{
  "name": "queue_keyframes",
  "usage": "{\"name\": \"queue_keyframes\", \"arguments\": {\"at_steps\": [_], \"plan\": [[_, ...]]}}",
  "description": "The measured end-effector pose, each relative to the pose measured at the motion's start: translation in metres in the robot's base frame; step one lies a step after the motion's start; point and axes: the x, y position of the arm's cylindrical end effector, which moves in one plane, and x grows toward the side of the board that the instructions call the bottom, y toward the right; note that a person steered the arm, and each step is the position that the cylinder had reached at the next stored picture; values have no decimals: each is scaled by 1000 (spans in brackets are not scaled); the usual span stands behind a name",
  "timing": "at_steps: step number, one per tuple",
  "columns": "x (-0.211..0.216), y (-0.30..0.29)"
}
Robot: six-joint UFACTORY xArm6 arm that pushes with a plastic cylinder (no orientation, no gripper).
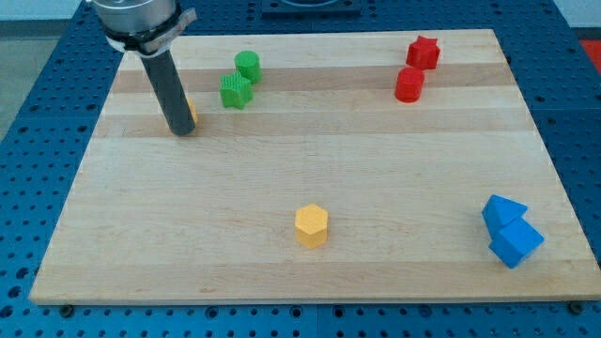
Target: Push the blue triangle closer to the blue cube
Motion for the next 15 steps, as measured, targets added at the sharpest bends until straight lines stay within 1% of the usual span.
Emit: {"name": "queue_keyframes", "arguments": {"at_steps": [4, 5, 7, 8, 10, 12, 13, 14, 15], "plan": [[-62, -1], [-76, -15], [-64, -48], [-68, -51], [-106, -51], [-121, -51], [-93, -57], [-76, -81], [-88, -99]]}}
